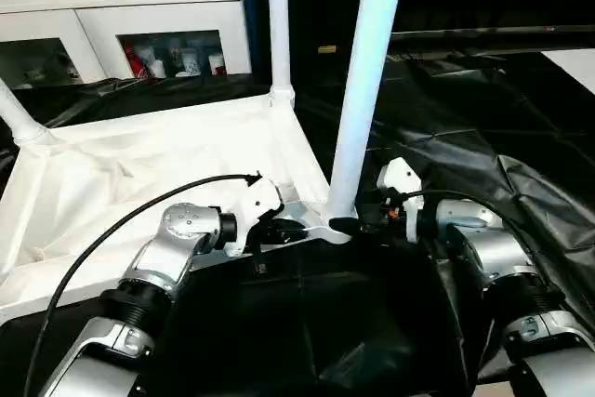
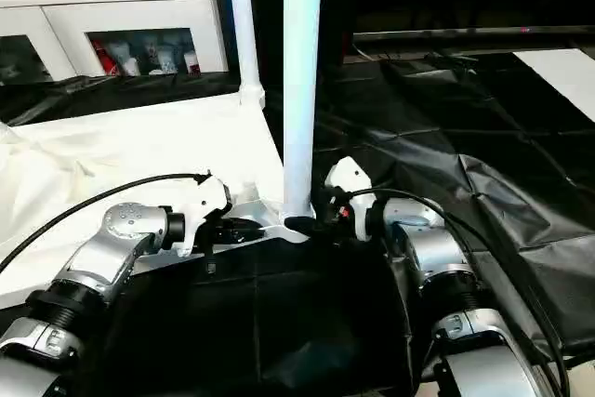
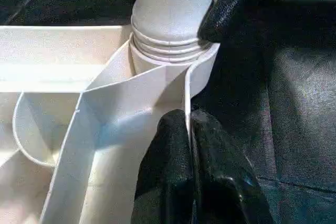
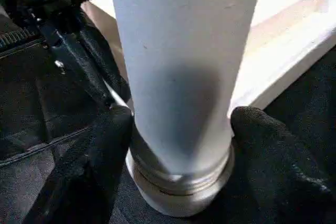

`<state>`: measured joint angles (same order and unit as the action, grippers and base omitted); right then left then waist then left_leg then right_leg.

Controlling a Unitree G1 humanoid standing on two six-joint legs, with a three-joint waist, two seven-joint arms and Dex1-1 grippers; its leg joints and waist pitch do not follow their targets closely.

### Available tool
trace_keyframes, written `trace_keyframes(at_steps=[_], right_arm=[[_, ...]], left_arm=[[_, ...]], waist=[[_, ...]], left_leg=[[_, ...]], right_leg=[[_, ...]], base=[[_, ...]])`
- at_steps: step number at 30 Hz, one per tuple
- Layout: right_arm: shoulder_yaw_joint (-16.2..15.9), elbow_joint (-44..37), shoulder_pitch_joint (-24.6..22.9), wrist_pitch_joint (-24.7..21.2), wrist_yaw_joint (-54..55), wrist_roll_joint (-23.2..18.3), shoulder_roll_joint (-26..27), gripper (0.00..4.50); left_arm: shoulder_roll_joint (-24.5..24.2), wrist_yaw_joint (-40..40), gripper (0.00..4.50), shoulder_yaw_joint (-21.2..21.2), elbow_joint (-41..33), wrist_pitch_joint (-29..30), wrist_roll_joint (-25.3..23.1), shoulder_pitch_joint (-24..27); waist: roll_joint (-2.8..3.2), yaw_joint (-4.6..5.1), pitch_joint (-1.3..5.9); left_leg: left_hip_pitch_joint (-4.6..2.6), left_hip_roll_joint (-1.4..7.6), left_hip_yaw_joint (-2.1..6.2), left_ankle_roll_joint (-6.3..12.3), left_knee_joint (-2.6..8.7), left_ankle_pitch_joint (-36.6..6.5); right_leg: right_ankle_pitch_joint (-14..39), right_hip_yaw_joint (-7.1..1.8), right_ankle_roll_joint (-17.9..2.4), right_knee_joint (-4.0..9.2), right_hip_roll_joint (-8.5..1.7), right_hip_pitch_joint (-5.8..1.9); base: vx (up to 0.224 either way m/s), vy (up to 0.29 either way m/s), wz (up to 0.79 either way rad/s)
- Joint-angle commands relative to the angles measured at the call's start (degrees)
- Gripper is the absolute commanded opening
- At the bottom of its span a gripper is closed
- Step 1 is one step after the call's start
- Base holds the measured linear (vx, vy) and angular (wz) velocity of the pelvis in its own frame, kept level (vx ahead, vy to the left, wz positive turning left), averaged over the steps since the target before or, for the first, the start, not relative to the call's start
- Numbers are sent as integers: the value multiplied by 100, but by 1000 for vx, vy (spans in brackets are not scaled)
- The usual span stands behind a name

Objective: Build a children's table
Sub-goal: Rotate leg to tighten

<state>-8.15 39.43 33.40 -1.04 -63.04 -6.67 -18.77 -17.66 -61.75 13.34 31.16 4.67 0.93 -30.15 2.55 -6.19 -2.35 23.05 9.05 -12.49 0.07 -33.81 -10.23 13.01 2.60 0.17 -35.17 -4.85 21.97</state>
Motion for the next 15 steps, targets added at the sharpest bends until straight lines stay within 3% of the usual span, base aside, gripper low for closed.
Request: trace_keyframes(at_steps=[1, 5, 6, 7, 8, 11, 12, 15], right_arm=[[-50, -54, -45, 15, -51, -25, 14, 284], [-8, -6, -54, 39, 119, 0, 80, 262], [138, 336, 26, 59, 1026, 197, 256, 261], [166, 398, 39, 55, 1192, 228, 290, 261], [238, 560, 77, 41, 1614, 302, 376, 255], [456, 837, 127, -169, 2645, 339, 645, 254], [604, 899, 139, -292, 3045, 248, 808, 253], [853, 968, 154, -473, 3729, 81, 1141, 252]], left_arm=[[39, -176, 0, 2, 36, 28, 226, 187], [80, -40, 0, -26, 32, 77, 199, 196], [247, 509, 0, -113, 262, 108, 60, 70], [281, 615, 0, -130, 309, 120, 35, 42], [367, 889, 0, -174, 424, 158, -30, -29], [618, 1575, 0, -235, 765, 219, -203, -264], [771, 1930, 0, -279, 937, 278, -255, -397], [1103, 2658, 0, -368, 1270, 369, -331, -660]], waist=[[-158, -35, 337], [-156, -31, 335], [-163, -22, 330], [-152, -8, 328], [-157, 35, 307], [-149, 93, 282], [-95, 85, 289], [-135, 102, 296]], left_leg=[[-167, 494, 240, 593, 355, -667], [-174, 495, 237, 588, 356, -673], [-172, 496, 239, 576, 362, -683], [-171, 492, 241, 546, 365, -702], [-193, 475, 255, 384, 396, -933], [-217, 480, 271, 139, 448, -1280], [-236, 488, 281, 78, 457, -1356], [-251, 486, 276, -57, 488, -1518]], right_leg=[[277, -218, -1502, 334, -487, -152], [272, -217, -1516, 330, -476, -145], [286, -219, -1519, 332, -477, -144], [306, -224, -1527, 332, -477, -131], [671, -237, -1500, 387, -498, -126], [1160, -242, -1367, 445, -487, -123], [1213, -243, -1347, 447, -499, -117], [1191, -249, -1245, 468, -501, -110]], base=[[0, 0, 0], [0, 0, 0], [0, 0, 0], [0, 0, 0], [0, 0, 0], [0, 0, 0], [0, 0, 0], [0, 0, 0]])
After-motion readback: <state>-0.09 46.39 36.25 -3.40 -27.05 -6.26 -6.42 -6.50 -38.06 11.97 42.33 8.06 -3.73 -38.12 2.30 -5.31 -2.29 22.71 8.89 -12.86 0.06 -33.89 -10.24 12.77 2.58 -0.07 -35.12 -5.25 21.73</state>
